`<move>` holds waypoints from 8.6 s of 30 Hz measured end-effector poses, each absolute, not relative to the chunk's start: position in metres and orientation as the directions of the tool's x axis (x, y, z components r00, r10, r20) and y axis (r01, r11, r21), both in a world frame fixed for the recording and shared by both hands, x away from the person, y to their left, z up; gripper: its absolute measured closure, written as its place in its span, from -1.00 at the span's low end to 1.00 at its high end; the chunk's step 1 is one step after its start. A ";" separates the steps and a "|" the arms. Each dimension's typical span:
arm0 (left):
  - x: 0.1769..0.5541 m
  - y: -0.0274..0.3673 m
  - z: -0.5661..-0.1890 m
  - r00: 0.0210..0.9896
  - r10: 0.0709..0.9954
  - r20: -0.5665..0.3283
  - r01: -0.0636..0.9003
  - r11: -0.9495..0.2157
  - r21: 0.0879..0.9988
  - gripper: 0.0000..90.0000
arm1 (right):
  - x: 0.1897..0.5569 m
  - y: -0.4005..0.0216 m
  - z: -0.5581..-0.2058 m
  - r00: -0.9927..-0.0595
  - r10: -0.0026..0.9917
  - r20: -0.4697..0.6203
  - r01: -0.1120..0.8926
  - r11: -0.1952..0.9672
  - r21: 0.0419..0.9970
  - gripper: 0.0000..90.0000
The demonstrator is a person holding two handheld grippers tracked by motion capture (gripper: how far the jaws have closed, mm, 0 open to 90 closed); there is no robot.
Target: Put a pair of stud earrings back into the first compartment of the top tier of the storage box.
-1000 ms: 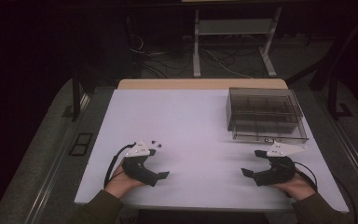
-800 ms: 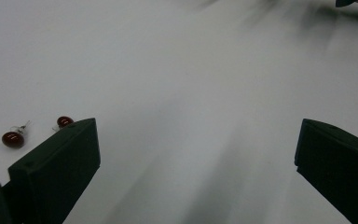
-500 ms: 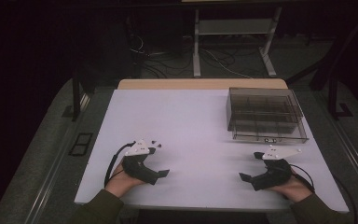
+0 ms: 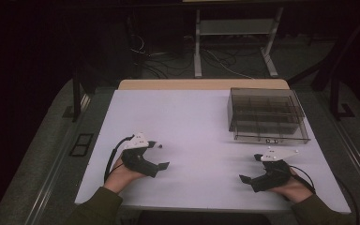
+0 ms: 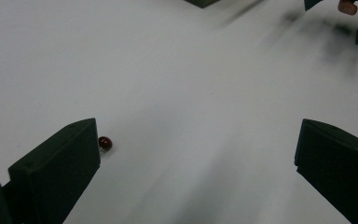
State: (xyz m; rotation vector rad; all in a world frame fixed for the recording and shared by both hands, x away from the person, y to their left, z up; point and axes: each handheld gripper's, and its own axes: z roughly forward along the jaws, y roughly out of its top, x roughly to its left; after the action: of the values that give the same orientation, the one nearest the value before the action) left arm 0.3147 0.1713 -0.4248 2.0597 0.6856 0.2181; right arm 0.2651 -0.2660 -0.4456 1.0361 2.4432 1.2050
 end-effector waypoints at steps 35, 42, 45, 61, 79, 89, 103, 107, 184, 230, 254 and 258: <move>0.383 0.181 -0.406 0.796 0.600 -0.078 0.390 -0.411 0.824 -0.96 | 0.265 -0.264 -0.444 -0.731 0.675 0.101 0.481 0.404 0.778 -0.99; 0.386 0.186 -0.411 0.781 0.619 -0.081 0.413 -0.416 0.810 -0.68 | 0.265 -0.263 -0.444 -0.735 0.670 0.100 0.481 0.412 0.773 -0.99; 0.386 0.186 -0.413 0.788 0.611 -0.076 0.411 -0.429 0.804 -0.55 | 0.264 -0.263 -0.444 -0.737 0.669 0.098 0.480 0.414 0.774 -0.99; 0.388 0.191 -0.423 0.790 0.611 -0.044 0.428 -0.499 0.754 0.23 | 0.264 -0.261 -0.445 -0.747 0.659 0.093 0.474 0.428 0.770 -0.99; 0.392 0.192 -0.436 0.798 0.599 -0.065 0.457 -0.532 0.713 0.55 | 0.264 -0.261 -0.446 -0.751 0.655 0.083 0.469 0.441 0.765 -0.99; 0.392 0.189 -0.441 0.806 0.589 -0.056 0.464 -0.569 0.679 0.63 | 0.264 -0.260 -0.446 -0.751 0.656 0.081 0.469 0.443 0.764 -0.99; 0.392 0.188 -0.443 0.807 0.588 -0.043 0.461 -0.584 0.669 0.75 | 0.263 -0.260 -0.446 -0.751 0.656 0.077 0.468 0.447 0.762 -0.99; 0.392 0.188 -0.444 0.803 0.593 -0.051 0.469 -0.577 0.669 0.76 | 0.263 -0.260 -0.446 -0.749 0.658 0.076 0.469 0.446 0.763 -0.99; 0.355 0.089 -0.388 0.911 0.396 -0.117 0.324 -0.510 0.797 0.76 | 0.264 -0.259 -0.447 -0.755 0.651 0.071 0.463 0.455 0.760 -0.99; 0.391 -0.024 -0.357 0.963 0.252 -0.094 0.215 -0.513 0.831 0.75 | 0.263 -0.260 -0.447 -0.753 0.653 0.084 0.476 0.452 0.755 -0.99; 0.408 -0.082 -0.374 0.967 0.225 -0.116 0.222 -0.536 0.815 0.71 | 0.263 -0.261 -0.447 -0.754 0.651 0.086 0.475 0.450 0.756 -0.99; 0.409 -0.080 -0.375 0.965 0.231 -0.123 0.232 -0.537 0.811 0.65 | 0.264 -0.261 -0.447 -0.755 0.650 0.085 0.474 0.451 0.756 -0.99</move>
State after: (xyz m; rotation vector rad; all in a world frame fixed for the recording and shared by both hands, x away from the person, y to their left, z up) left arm 0.4091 -0.0803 -0.3753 2.1555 0.3247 -0.0015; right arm 0.2635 -0.2611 -0.4472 0.9782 2.4841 1.1906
